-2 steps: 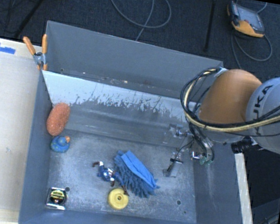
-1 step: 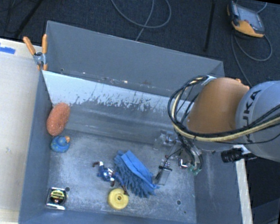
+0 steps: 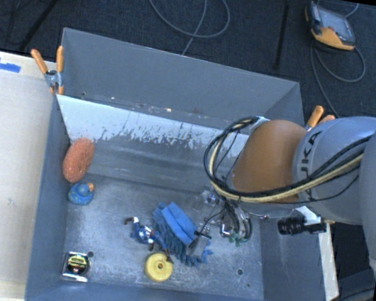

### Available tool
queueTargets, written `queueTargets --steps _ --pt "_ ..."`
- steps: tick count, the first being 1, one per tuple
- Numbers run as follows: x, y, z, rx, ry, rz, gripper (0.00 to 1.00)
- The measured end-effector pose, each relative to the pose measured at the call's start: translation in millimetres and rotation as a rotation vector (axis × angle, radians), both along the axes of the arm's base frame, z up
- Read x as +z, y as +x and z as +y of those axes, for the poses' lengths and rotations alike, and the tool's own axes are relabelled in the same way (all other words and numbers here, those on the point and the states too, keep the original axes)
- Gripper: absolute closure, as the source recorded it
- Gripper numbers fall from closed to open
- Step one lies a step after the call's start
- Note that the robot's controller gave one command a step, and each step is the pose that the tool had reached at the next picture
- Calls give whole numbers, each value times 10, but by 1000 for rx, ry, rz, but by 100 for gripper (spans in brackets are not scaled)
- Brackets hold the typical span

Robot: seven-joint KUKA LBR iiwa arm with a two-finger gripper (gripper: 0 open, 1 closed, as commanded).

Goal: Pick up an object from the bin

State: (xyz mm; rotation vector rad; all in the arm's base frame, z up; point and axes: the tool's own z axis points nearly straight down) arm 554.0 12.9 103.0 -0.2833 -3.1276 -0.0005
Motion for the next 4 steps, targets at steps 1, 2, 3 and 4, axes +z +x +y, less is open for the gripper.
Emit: queueTargets --steps 1,2,3,4 --pt "-308 -148 263 -154 -2 -7 100" --pt "-308 -147 263 -154 -2 -8 100" --pt "-265 -153 262 -154 -2 -5 100" --pt "-192 -153 264 -153 -1 -4 100"
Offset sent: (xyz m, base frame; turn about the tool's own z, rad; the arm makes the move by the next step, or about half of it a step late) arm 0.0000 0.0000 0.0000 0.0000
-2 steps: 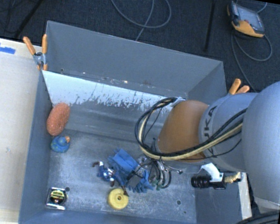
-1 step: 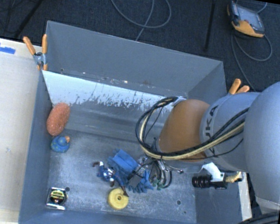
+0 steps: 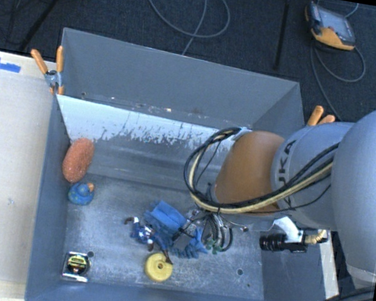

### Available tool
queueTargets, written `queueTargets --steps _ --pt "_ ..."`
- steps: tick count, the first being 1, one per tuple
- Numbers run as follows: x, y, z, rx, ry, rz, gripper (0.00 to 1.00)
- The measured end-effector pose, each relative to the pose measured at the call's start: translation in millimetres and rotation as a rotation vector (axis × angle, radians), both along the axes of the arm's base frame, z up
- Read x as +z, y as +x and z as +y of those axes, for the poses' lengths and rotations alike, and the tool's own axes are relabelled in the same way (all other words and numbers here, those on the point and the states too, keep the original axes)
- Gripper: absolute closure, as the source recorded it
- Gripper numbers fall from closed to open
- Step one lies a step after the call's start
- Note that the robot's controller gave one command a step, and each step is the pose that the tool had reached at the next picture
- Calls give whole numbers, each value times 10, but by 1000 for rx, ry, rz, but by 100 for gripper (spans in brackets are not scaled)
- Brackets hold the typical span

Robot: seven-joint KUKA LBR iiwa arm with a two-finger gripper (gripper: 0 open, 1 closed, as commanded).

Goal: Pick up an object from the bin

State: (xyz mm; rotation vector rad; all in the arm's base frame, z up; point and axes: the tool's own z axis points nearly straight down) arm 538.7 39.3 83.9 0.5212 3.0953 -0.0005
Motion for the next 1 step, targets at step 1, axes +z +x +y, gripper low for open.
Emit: queueTargets --steps 1 --pt "93 -17 -2 0 0 8 100"
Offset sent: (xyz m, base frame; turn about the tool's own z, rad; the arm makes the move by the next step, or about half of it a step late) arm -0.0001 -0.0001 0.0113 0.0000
